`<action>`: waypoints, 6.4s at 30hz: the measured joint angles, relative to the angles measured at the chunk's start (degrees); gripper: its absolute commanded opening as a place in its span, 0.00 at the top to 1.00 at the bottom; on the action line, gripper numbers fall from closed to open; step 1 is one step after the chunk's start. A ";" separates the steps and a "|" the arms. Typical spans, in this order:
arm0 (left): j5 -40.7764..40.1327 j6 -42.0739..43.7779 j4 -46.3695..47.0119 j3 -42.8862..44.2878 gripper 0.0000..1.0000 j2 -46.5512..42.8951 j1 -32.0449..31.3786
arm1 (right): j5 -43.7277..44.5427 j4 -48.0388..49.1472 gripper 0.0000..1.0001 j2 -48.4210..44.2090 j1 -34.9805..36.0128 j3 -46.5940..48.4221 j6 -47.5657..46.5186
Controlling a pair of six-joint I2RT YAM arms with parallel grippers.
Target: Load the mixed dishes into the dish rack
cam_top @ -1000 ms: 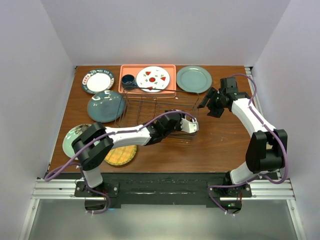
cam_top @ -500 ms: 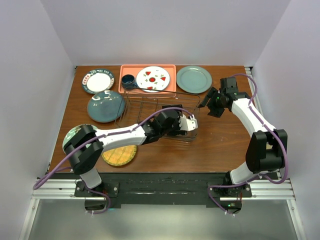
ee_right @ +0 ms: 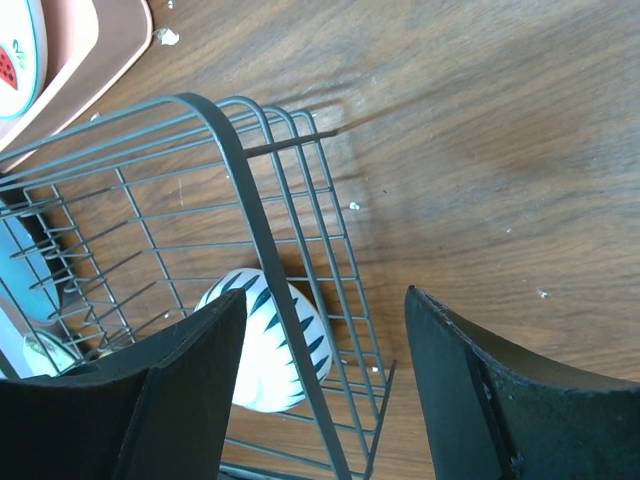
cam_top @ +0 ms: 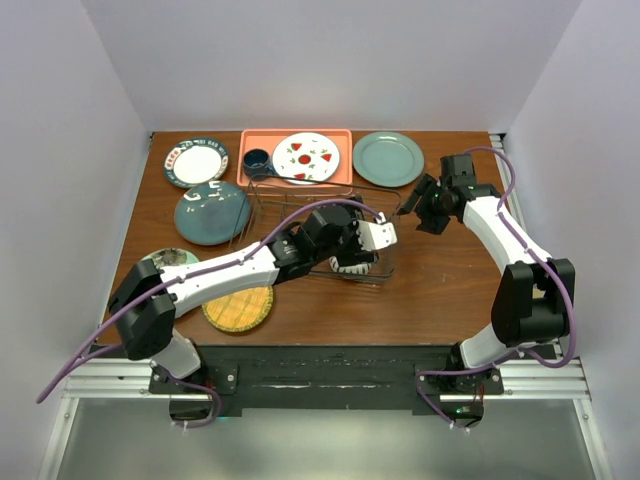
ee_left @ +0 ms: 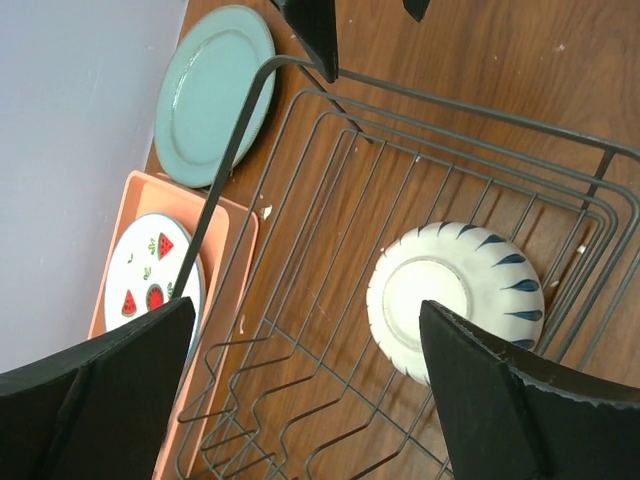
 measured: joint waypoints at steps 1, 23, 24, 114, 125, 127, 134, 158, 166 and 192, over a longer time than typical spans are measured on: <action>-0.02 -0.87 0.02 0.07 0.00 0.00 0.00 | 0.17 0.00 0.31 -0.02 0.11 0.09 -0.33; -9.46 -39.45 -0.31 0.74 0.00 -15.39 28.48 | 6.12 -0.15 0.24 3.61 25.22 8.39 -13.09; -9.22 -41.31 -0.92 0.28 0.00 -16.02 29.99 | 5.88 -0.48 0.30 4.22 26.32 8.39 -13.29; 24.44 -50.01 -6.32 1.05 0.00 -7.56 36.13 | 48.13 -24.41 0.15 -18.12 -8.72 -7.72 16.13; 27.80 -50.03 -6.43 1.29 0.00 -7.06 36.13 | 52.33 -24.37 0.19 -19.71 -17.38 -16.35 17.25; 28.11 -50.03 -6.56 1.31 0.00 -6.95 36.13 | 52.87 -22.64 0.19 -22.01 -18.82 -18.16 15.78; 28.76 -50.03 -7.45 2.25 0.00 -6.27 36.13 | 52.89 -14.91 0.22 -28.68 -21.99 -22.16 9.88; 29.35 -50.03 -8.50 2.29 0.00 -5.86 36.13 | 40.11 -2.73 1.00 -20.68 -29.64 -27.93 5.53; 28.04 -49.94 -8.59 2.29 0.00 -5.86 36.13 | 37.22 -3.41 1.00 -20.98 -30.14 -26.29 4.70; 39.15 -57.81 -6.78 4.79 0.00 -1.84 31.36 | -13.00 15.43 1.00 -21.29 -16.41 -9.49 7.26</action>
